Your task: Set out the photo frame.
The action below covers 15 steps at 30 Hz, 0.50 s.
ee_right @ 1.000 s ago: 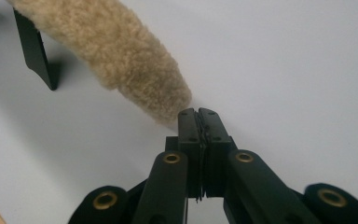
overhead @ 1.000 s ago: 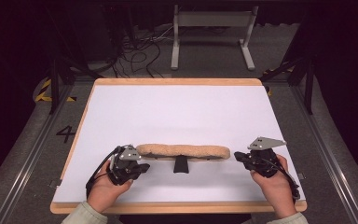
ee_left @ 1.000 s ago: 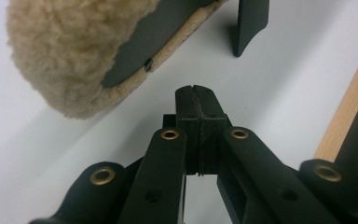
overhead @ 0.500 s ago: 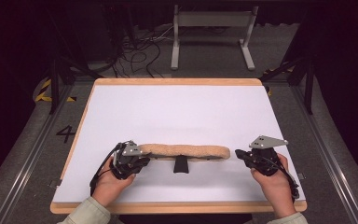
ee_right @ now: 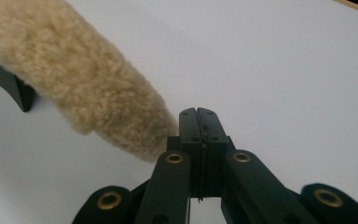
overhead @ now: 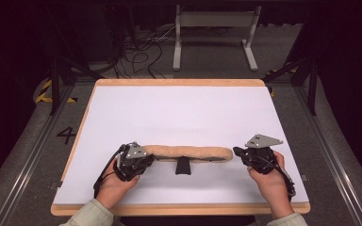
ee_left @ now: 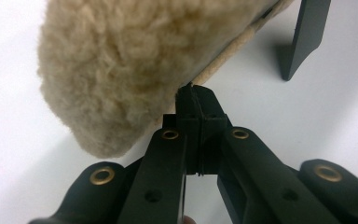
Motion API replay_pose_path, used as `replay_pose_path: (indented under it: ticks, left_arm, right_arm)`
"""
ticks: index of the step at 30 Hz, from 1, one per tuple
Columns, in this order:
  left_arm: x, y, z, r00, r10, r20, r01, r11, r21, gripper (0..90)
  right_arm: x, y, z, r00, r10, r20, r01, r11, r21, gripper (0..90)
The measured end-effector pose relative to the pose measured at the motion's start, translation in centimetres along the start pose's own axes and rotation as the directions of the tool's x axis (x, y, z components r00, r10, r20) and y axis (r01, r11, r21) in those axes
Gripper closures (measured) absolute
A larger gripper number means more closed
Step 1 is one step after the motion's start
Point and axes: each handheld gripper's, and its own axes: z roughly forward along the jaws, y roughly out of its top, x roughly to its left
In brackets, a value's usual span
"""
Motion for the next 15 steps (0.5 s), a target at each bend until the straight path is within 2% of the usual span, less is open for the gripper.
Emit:
replay_pose_path:
  ticks: [4,8,12,13,15]
  left_arm:
    - [0.0,0.0,-0.1,0.9999,-0.013,0.0,0.013,0.9997,-0.02,89.8]
    - [0.1,0.1,0.0,0.9997,-0.018,-0.015,0.017,0.9993,-0.032,89.8]
    - [0.5,0.2,0.3,0.9989,-0.047,-0.001,0.047,0.9982,-0.039,88.3]
    - [0.7,0.3,0.4,0.9977,-0.067,0.011,0.068,0.9969,-0.041,88.3]
    - [1.0,0.5,0.7,0.9966,-0.083,0.008,0.083,0.9956,-0.044,87.6]
  right_arm:
    - [0.4,0.1,0.3,0.9995,-0.027,-0.017,0.027,1.0,0.003,90.0]
    - [0.4,0.0,0.2,0.9991,-0.022,-0.037,0.023,1.0,0.004,90.0]
    - [0.6,0.0,0.0,0.9984,-0.034,-0.044,0.035,0.999,0.009,90.0]
    - [0.6,-0.1,-0.1,0.9982,-0.037,-0.048,0.037,0.999,0.009,90.0]
    - [0.9,-0.2,-0.3,0.9973,-0.042,-0.06,0.043,0.999,0.014,90.0]
